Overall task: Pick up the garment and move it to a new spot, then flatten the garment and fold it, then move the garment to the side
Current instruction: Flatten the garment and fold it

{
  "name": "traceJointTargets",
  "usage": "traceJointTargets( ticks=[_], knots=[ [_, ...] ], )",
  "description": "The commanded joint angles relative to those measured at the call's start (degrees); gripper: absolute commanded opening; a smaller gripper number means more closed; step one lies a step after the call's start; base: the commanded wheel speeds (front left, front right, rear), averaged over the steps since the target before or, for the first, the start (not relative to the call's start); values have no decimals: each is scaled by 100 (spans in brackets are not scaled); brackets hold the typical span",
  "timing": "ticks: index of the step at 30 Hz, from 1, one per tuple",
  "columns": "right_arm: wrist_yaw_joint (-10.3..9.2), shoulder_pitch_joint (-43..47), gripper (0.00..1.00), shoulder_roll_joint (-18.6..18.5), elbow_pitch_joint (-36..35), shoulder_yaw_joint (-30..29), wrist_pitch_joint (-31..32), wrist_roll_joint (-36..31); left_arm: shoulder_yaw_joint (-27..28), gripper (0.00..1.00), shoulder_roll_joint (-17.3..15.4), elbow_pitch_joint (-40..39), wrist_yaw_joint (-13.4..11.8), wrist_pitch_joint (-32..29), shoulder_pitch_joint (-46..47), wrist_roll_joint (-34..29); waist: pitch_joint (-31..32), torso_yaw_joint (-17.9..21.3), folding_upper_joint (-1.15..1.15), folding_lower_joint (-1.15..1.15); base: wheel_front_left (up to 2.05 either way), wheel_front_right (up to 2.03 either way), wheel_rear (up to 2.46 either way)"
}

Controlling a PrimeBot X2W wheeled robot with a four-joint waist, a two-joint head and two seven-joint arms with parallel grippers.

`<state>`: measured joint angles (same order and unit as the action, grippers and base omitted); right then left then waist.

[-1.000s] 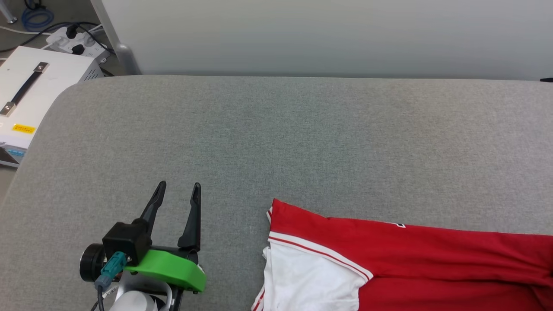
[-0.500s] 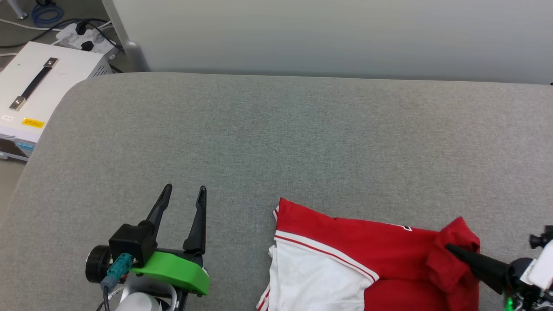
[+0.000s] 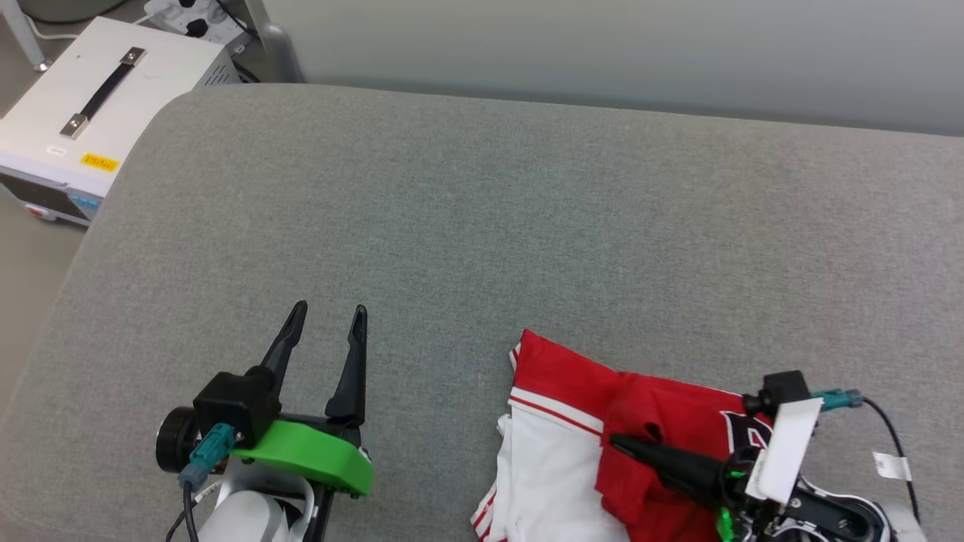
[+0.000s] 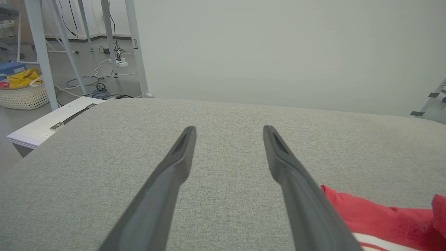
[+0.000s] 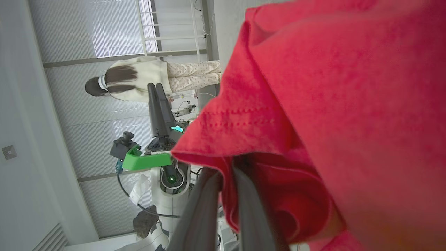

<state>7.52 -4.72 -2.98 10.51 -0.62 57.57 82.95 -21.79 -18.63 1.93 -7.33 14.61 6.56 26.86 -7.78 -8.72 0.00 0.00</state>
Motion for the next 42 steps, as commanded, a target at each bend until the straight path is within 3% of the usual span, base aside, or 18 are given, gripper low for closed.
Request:
traceJointTargets(
  ticks=[1, 5, 10, 11, 12, 13, 14, 15, 23, 27, 35, 42],
  knots=[
    [-3, 3, 0, 10, -48, 165, -110, 75, 9, 100, 42, 18, 31, 27, 129, -22, -141, -107, 0, 0, 0, 0, 0],
    [-3, -114, 0, 10, -101, 800, -638, 336, 38, 100, 103, 59, 69, 33, 219, -59, -309, -129, 0, 0, 0, 0, 0],
    [-3, -188, 0, 10, -3, 1174, -1109, 177, 68, 100, 166, 108, 128, 37, 301, -103, -434, -107, 0, 0, 0, 0, 0],
    [-3, -203, 12, 10, 5, 1205, -1201, 144, 75, 100, 174, 118, 140, 37, 309, -112, -444, -99, 0, 0, 0, 0, 0],
    [-3, -219, 39, 10, 6, 1227, -1306, 103, 80, 100, 182, 128, 153, 37, 315, -121, -455, -91, 0, 0, 0, 0, 0],
    [-3, -228, 53, 10, 28, 1269, -1389, 108, 91, 100, 196, 139, 167, 37, 322, -132, -460, -81, 0, 0, 0, 0, 0],
    [-3, -233, 83, 10, 39, 1310, -1427, 113, 101, 100, 206, 148, 177, 38, 324, -141, -458, -72, 0, 0, 0, 0, 0],
    [-3, -251, 100, 10, 17, 1422, -1519, 108, 124, 100, 240, 186, 217, 38, 325, -178, -434, -39, 0, 0, 0, 0, 0],
    [-3, -265, 100, -31, -517, 1538, -1776, -145, 155, 100, 287, 271, 290, 39, 277, -257, -268, 55, 0, 0, 0, 0, 0],
    [-3, -267, 100, -238, -889, 1575, -2156, -755, 182, 100, 294, 302, 297, 39, 221, -274, -164, 128, 0, 0, 0, 0, 0],
    [-3, -153, 100, -788, -960, 895, -3745, -3220, 230, 100, 283, 352, 269, 39, 86, -283, 95, 322, 0, 0, 0, 0, 0],
    [-3, 86, 100, -752, -974, -141, -4469, -5116, 264, 100, 264, 401, 230, 39, -60, -263, 280, 476, 0, 0, 0, 0, 0]
  ],
)
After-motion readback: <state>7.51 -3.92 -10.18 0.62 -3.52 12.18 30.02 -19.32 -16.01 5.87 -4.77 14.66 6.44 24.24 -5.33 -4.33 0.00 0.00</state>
